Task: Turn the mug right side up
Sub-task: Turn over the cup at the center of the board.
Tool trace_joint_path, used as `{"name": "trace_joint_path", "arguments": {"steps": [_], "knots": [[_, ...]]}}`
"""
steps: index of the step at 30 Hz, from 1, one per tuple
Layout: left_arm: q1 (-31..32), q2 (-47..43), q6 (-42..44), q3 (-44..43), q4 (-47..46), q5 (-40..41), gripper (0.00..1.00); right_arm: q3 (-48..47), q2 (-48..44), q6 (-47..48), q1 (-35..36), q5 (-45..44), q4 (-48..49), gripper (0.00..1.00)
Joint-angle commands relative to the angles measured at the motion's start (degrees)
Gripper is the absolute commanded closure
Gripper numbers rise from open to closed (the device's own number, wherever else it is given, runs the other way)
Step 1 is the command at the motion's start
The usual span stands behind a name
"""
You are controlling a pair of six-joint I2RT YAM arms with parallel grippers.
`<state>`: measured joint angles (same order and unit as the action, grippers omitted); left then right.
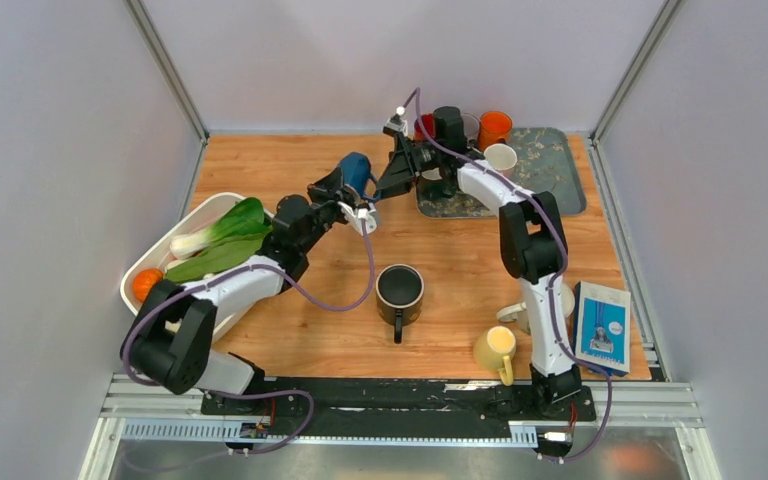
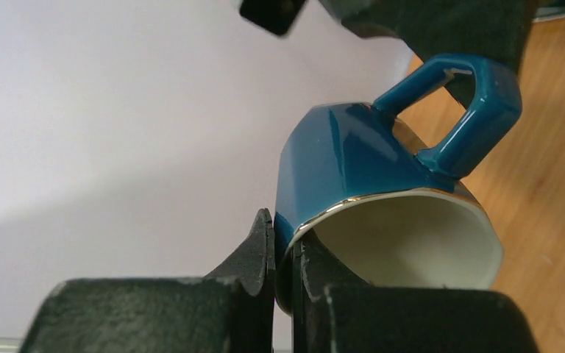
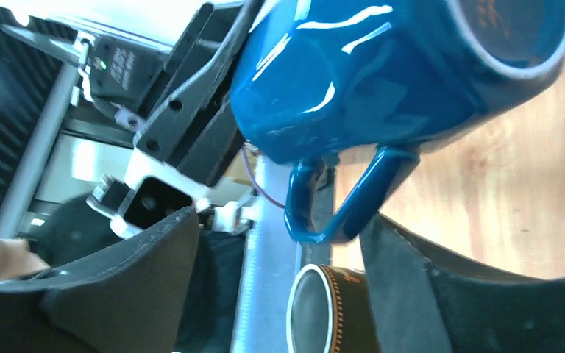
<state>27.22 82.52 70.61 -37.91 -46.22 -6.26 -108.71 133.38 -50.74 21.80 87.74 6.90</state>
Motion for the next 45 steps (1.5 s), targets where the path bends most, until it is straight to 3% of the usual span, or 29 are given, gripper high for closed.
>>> {"name": "trace_joint_path", "arguments": {"steps": [1,3,6,9,11,14,20,26,34,40,42,43,45], "knots": [[-1.34,-8.8,-16.74,-10.1,24.52,2.5,1.0,-3.87,-8.78,7.08,-3.84,-2.43,3.27,0.02],[-1.93,-9.84,-28.03,-15.25,37.4,-0.24,1.0,-3.88,-10.92,14.67,-5.05,-8.65,-3.6,0.0],[-2.53,-8.39,-37.84,-25.57,53.17,-5.11,1.0,-6.51,-15.01,41.13,-5.88,-26.37,-25.11,0.0],[-2.61,-6.1,-45.08,-30.56,63.37,-8.18,1.0,-0.49,-22.65,62.6,-5.59,-39.26,-27.65,0.0],[-2.89,-4.27,-46.96,-33.29,66.87,-8.62,1.0,8.19,-27.53,69.81,-5.7,-38.3,-21.55,0.0],[-3.54,-1.16,-47.84,-37.13,71.07,-8.91,1.0,13.83,-31.39,81.07,-4.89,-33.5,-21.36,0.0],[-4.67,2.0,-48.91,-40.7,72.97,-8.89,1.0,17.0,-33.81,112.42,0.84,-35.24,-38.47,0.01],[-4.72,2.3,-53.33,-41.58,71.18,-8.32,1.0,15.26,-31.87,118.7,5.61,-41.65,-39.2,0.18],[-4.73,3.66,-55.48,-43.08,69.94,-9.29,1.0,9.99,-25.47,124.21,11.58,-50.61,-40.03,0.23],[-4.72,4.0,-56.25,-44.06,69.16,-8.76,1.0,4.41,-20.45,127.43,14.97,-53.74,-45.08,0.41],[-4.77,4.03,-56.08,-44.45,69.09,-8.71,1.0,3.08,-19.28,128.33,15.42,-54.8,-46.61,0.51],[-4.74,4.04,-56.05,-44.6,69.01,-8.64,1.0,2.37,-18.69,128.83,15.6,-55.5,-47.35,0.66],[-4.73,4.01,-56.17,-44.74,68.75,-8.44,1.0,0.98,-17.61,129.17,15.81,-56.31,-48.93,0.86]]}}
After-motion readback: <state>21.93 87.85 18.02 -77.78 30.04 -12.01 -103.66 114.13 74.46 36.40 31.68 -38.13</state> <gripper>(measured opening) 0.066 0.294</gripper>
